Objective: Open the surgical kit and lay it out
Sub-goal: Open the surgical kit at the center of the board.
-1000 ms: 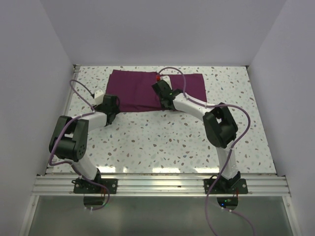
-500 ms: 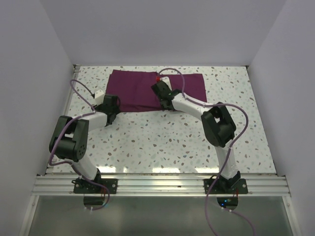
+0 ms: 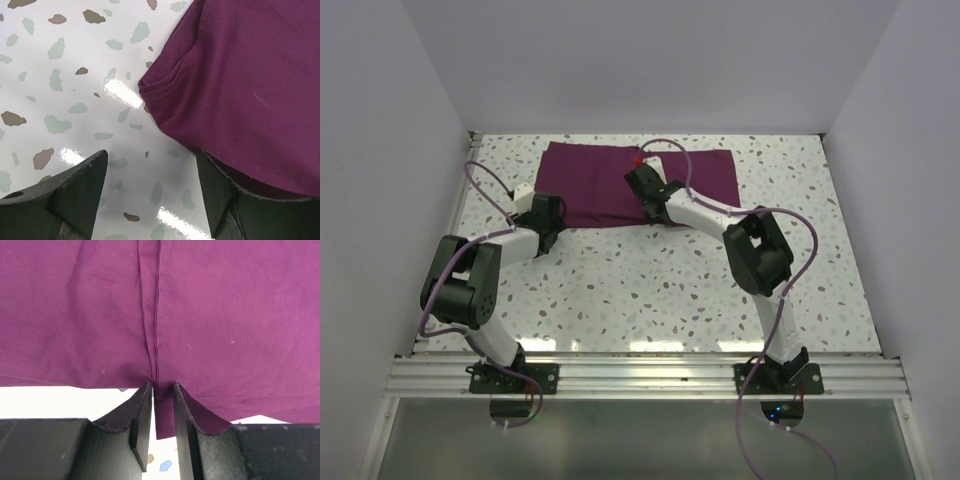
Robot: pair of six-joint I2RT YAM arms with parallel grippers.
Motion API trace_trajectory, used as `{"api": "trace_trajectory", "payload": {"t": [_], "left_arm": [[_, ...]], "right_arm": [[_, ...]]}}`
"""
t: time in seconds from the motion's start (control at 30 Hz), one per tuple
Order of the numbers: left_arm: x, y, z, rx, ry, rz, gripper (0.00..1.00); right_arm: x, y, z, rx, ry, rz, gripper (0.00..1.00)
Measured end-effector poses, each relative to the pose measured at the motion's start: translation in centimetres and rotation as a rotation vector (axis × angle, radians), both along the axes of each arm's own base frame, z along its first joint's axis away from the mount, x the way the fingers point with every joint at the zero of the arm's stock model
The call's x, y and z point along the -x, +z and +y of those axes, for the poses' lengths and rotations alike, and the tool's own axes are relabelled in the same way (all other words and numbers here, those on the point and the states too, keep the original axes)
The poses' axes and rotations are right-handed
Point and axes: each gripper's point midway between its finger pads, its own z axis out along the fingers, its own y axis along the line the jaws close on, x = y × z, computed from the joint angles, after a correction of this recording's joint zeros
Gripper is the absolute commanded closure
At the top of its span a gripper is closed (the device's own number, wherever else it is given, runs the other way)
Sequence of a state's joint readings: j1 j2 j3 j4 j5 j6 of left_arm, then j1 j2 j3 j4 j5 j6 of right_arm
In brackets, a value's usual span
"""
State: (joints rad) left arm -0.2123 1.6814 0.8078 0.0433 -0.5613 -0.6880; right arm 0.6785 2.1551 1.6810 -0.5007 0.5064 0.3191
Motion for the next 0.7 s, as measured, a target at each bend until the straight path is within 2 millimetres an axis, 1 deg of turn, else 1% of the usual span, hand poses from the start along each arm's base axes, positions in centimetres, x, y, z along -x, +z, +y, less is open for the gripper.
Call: {"api": "trace_trajectory", "payload": {"t": [0.27,0.53,0.7], "left_arm": [[0.0,0.0,0.0,-0.002,0.001,0.0,0.24],[0.0,0.0,0.0,-0.006,0.001,-0.001,0.24],[0.0,0.1,0.0,-0.008,0.001,-0.001,0.24]], "right_arm": [[-0.2,0.3,0.2,-0.006,-0.001,-0.006,0.71],[-1.0,1.9,0.8,-0.03,-0.001,-0.037,0.7],[-1.2,2.1,0.8,-0.029,-0.005,-0.043,0.7]]}}
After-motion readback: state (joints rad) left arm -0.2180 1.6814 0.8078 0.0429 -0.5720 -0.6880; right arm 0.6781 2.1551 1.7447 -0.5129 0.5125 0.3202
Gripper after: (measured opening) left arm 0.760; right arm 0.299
